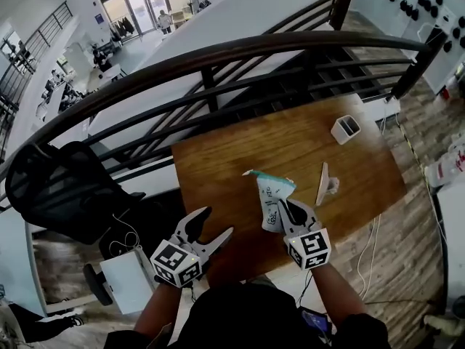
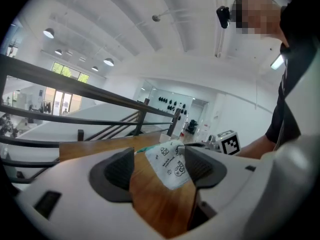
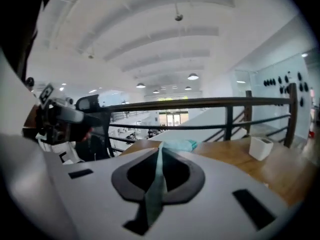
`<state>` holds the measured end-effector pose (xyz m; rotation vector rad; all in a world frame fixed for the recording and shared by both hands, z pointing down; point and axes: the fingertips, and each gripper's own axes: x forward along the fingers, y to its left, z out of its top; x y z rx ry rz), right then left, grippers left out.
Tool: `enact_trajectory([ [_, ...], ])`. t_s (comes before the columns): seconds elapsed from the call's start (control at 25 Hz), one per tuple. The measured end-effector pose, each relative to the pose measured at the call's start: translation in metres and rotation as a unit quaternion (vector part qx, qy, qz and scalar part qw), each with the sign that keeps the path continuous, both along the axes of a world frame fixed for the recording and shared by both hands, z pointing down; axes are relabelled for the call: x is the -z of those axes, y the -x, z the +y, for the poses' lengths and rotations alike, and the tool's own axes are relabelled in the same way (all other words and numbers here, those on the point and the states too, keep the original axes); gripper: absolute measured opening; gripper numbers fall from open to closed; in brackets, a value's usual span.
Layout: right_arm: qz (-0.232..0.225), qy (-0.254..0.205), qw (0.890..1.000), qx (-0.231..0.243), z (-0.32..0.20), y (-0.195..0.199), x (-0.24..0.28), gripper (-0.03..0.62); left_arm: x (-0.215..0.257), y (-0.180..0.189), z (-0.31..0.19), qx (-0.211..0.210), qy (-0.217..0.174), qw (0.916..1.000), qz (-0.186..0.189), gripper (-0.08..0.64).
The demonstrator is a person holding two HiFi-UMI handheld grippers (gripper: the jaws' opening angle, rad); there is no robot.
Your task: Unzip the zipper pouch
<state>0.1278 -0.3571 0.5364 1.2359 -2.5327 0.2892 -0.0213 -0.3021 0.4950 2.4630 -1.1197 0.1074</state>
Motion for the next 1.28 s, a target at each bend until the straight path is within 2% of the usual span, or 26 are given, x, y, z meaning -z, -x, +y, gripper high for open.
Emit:
enact_trajectory([
  [0.16, -0.002, -0.047, 0.996, 0.082, 0.034, 0.018, 0.039, 0.003, 0.009, -0.003, -0.004, -0.042, 0.002, 0.9989, 0.02, 0.31],
  [0.28, 0.006, -0.096, 0.986, 0.139, 0.054, 0.026, 0.066, 0.004, 0.017, -0.009, -0.008, -0.082, -0.018, 0.9965, 0.0, 0.31],
  [0.36, 0.048, -0.123, 0.975, 0.181, 0.067, 0.028, 0.074, 0.003, 0.02, -0.022, -0.009, -0.132, -0.022, 0.991, -0.01, 0.31],
  [0.48, 0.125, -0.119, 0.959, 0.224, 0.087, 0.031, 0.072, 0.003, 0.023, -0.039, -0.009, -0.206, -0.021, 0.9782, -0.007, 0.31],
  [0.56, 0.155, -0.125, 0.949, 0.243, 0.099, 0.034, 0.071, 0.005, 0.024, -0.047, -0.008, -0.241, -0.033, 0.9696, -0.022, 0.31],
  [0.64, 0.167, -0.143, 0.942, 0.254, 0.109, 0.036, 0.073, 0.005, 0.025, -0.056, -0.004, -0.275, -0.041, 0.96, -0.032, 0.31],
  [0.72, 0.172, -0.154, 0.938, 0.258, 0.116, 0.036, 0.075, 0.005, 0.024, -0.066, 0.004, -0.314, -0.031, 0.9486, -0.028, 0.31],
  [0.84, 0.177, -0.159, 0.936, 0.26, 0.123, 0.035, 0.078, 0.005, 0.011, -0.077, 0.02, -0.365, 0.011, 0.9308, -0.014, 0.31],
  [0.96, 0.178, -0.166, 0.935, 0.256, 0.126, 0.034, 0.084, 0.005, 0.003, -0.083, 0.031, -0.396, 0.066, 0.9152, 0.036, 0.31],
  [1.16, 0.184, -0.17, 0.933, 0.258, 0.131, 0.032, 0.087, 0.005, 0.008, -0.086, 0.036, -0.42, 0.08, 0.9017, 0.063, 0.292],
  [1.28, 0.181, -0.169, 0.936, 0.252, 0.133, 0.03, 0.087, 0.005, 0.011, -0.09, 0.036, -0.428, 0.085, 0.8979, 0.058, 0.182],
])
